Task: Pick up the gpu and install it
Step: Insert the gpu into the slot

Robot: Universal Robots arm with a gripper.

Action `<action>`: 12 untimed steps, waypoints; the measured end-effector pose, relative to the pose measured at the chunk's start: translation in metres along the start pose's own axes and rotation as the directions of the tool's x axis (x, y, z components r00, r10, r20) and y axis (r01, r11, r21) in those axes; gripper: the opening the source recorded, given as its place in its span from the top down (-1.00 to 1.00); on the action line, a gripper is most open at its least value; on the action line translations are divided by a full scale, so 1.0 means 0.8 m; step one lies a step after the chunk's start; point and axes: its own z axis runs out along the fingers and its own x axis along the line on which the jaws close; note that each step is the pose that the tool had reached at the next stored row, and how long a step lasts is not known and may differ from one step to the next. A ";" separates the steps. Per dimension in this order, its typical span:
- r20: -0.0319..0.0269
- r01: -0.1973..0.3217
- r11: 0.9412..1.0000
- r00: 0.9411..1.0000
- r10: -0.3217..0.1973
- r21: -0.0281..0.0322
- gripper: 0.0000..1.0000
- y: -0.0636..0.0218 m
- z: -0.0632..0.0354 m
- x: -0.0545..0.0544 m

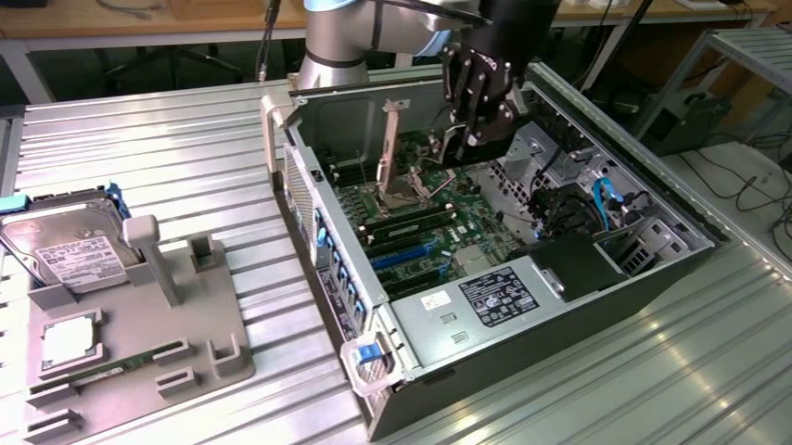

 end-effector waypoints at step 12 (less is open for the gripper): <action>0.008 0.000 1.000 1.000 0.000 0.000 0.46 0.009 0.016 0.000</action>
